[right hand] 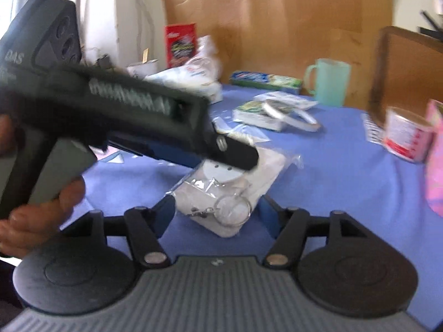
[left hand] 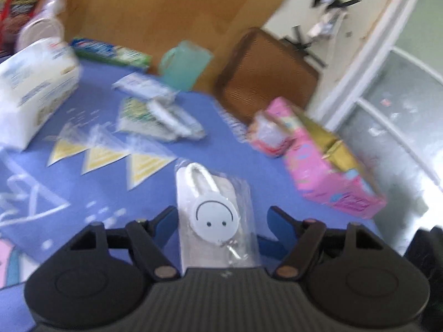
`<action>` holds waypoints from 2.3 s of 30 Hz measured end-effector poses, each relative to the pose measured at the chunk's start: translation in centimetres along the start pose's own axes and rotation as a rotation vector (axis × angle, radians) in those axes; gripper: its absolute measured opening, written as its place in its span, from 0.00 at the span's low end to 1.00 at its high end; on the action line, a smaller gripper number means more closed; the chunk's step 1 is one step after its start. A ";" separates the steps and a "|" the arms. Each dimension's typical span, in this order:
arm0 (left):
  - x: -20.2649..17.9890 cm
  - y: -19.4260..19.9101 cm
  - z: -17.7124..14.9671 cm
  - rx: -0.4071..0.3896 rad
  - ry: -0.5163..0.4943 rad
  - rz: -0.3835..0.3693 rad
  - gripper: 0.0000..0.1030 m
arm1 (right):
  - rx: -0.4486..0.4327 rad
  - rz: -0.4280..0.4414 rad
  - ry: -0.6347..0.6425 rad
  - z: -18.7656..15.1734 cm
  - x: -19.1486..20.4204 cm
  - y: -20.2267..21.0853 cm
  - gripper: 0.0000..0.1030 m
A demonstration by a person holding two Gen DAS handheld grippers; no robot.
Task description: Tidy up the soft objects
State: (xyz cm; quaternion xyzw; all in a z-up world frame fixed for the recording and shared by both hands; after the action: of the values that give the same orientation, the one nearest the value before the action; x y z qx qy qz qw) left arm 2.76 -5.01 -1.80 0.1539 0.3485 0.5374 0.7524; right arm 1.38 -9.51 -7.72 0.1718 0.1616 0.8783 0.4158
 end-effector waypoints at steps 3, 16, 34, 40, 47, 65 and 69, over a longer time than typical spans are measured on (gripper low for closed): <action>-3.4 -0.1 1.6 -0.033 -0.063 -0.059 0.69 | -0.074 -0.073 -0.017 0.6 -1.3 2.0 0.59; -22.5 -7.3 8.4 -0.099 -0.290 -0.268 0.75 | -0.320 -0.492 -0.123 5.1 -16.1 13.5 0.57; -4.9 -6.9 4.5 -0.129 -0.209 0.055 0.79 | -0.399 -0.487 -0.215 2.2 -17.3 15.6 0.53; 5.3 -5.2 5.8 -0.191 -0.103 0.258 0.79 | -0.247 -0.265 -0.173 4.4 -12.9 7.6 0.53; 8.2 -3.5 6.4 -0.304 -0.024 0.226 0.80 | -0.126 -0.114 -0.229 9.3 -13.6 -2.4 0.53; 10.5 -3.8 7.0 -0.274 0.141 0.155 0.80 | 0.272 -0.043 0.005 12.6 -17.8 -21.7 0.80; 10.8 -3.9 6.9 -0.265 0.163 0.153 0.80 | 0.223 -0.094 -0.028 13.3 -18.1 -19.7 0.67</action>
State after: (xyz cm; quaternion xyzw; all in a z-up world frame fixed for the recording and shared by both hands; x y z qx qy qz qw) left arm 12.23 4.39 -3.14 0.0352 0.3219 0.6448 0.6923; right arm 31.29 -9.98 -7.34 0.2217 0.2604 0.8318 0.4372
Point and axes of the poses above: each gripper's, at about its wrist camera, not at the fingertips, and y roughly against the way its jaws point, x to its left, z to its top, the point moved 10 cm from there along -y, roughly the way its jaws point, and after that the axes turned 12 degrees about z, right-handed, at the moved point
